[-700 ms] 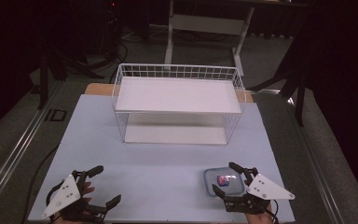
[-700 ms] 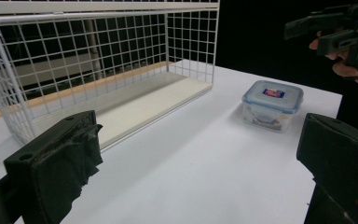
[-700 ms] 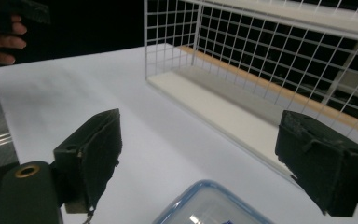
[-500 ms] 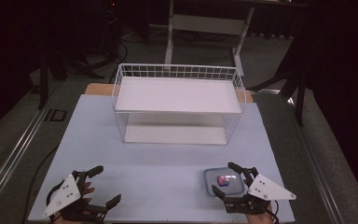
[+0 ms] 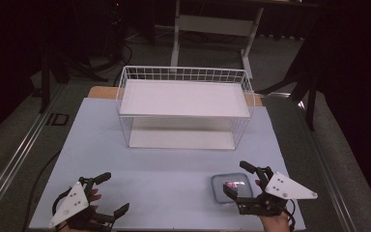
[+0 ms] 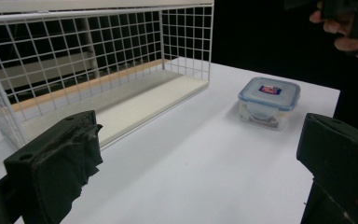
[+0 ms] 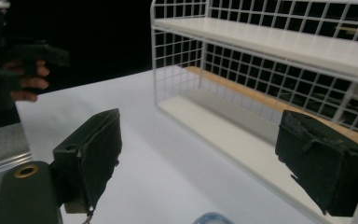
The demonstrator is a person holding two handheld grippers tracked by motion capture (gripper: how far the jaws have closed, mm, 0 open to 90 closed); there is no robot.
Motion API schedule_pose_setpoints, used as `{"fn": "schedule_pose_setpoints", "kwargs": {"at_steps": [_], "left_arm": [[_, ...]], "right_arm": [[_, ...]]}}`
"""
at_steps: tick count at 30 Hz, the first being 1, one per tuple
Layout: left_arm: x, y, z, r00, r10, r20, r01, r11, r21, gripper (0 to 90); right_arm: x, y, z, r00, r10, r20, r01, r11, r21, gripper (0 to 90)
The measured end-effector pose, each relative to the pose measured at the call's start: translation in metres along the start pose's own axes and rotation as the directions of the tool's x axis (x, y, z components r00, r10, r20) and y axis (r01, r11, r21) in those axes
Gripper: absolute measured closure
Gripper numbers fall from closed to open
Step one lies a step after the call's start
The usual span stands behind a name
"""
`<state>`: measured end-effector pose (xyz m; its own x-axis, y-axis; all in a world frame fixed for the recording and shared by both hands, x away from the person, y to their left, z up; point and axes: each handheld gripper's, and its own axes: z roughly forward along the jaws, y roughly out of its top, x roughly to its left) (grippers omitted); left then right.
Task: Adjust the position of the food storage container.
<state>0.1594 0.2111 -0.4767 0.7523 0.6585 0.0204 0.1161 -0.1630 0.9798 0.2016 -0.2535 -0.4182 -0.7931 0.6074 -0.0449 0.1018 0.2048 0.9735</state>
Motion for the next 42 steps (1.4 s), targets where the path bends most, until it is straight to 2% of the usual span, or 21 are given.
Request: {"fn": "schedule_pose_setpoints", "kwargs": {"at_steps": [2,4,5,6,8,13,16,21,25,26,28,30,32,36,40,42], "left_arm": [[-0.001,0.001,0.000,0.9999,0.004,-0.011,-0.003,0.9999,0.010,0.4],[-0.002,0.001,0.001,1.0000,-0.004,-0.004,0.004,1.0000,0.003,0.4],[-0.002,0.001,0.001,1.0000,-0.009,0.000,0.009,1.0000,0.001,0.4],[-0.001,0.001,0.001,0.9999,-0.013,0.003,0.013,0.9999,0.001,0.4],[0.000,0.000,0.002,0.9998,-0.020,0.000,0.020,0.9998,0.003,0.4],[0.001,-0.001,0.002,0.9997,-0.026,0.000,0.026,0.9996,0.010,0.4],[0.002,0.000,0.003,0.9997,-0.025,0.003,0.025,0.9996,0.009,0.4],[0.002,-0.001,0.004,0.9995,-0.030,0.006,0.030,0.9995,0.012,0.4],[0.002,0.000,0.004,0.9994,-0.035,0.005,0.035,0.9993,0.012,0.4],[0.002,0.000,0.004,0.9994,-0.035,0.005,0.035,0.9993,0.012,0.4],[0.000,0.000,0.006,0.9994,-0.033,0.009,0.032,0.9994,0.013,0.4],[0.001,0.000,0.006,0.9995,-0.031,0.011,0.031,0.9994,0.013,0.4],[0.001,0.000,0.007,0.9995,-0.031,0.011,0.031,0.9994,0.014,0.4],[0.001,0.000,0.007,0.9995,-0.030,0.008,0.030,0.9995,0.014,0.4],[0.001,0.000,0.007,0.9996,-0.028,0.007,0.028,0.9994,0.020,0.4],[0.000,0.000,0.007,0.9997,-0.025,0.004,0.025,0.9995,0.021,0.4]], "right_arm": [[-0.004,0.002,-0.001,0.9999,-0.004,0.011,0.004,1.000,0.015,14.3],[-0.009,0.003,-0.002,1.0000,-0.004,-0.002,0.004,1.000,0.023,11.7],[-0.011,0.003,-0.003,0.9999,-0.005,0.010,0.005,1.000,0.017,12.1],[-0.013,0.003,-0.004,0.9992,0.003,0.040,-0.004,1.000,0.021,12.9],[-0.017,0.003,-0.005,0.9987,0.011,0.049,-0.012,1.000,0.015,12.9],[-0.029,-0.002,-0.005,0.9955,0.031,0.089,-0.034,0.999,0.043,14.0],[-0.038,-0.008,-0.007,0.9909,0.043,0.127,-0.053,0.995,0.079,20.4],[-0.052,-0.021,-0.011,0.9882,0.075,0.134,-0.092,0.987,0.130,36.2],[-0.058,-0.033,-0.014,0.9840,0.059,0.168,-0.087,0.983,0.161,50.8],[-0.058,-0.033,-0.014,0.9840,0.059,0.168,-0.087,0.983,0.161,50.8],[-0.065,-0.043,-0.019,0.9793,0.078,0.187,-0.112,0.978,0.178,63.1],[-0.067,-0.046,-0.020,0.9781,0.084,0.190,-0.120,0.976,0.183,65.2],[-0.069,-0.052,-0.023,0.9754,0.093,0.200,-0.133,0.972,0.195,71.3],[-0.074,-0.064,-0.029,0.9732,0.102,0.206,-0.148,0.964,0.222,89.8],[-0.075,-0.078,-0.031,0.9701,0.090,0.226,-0.151,0.950,0.272,90.0],[-0.075,-0.084,-0.032,0.9673,0.082,0.240,-0.155,0.940,0.304,90.0]]}}
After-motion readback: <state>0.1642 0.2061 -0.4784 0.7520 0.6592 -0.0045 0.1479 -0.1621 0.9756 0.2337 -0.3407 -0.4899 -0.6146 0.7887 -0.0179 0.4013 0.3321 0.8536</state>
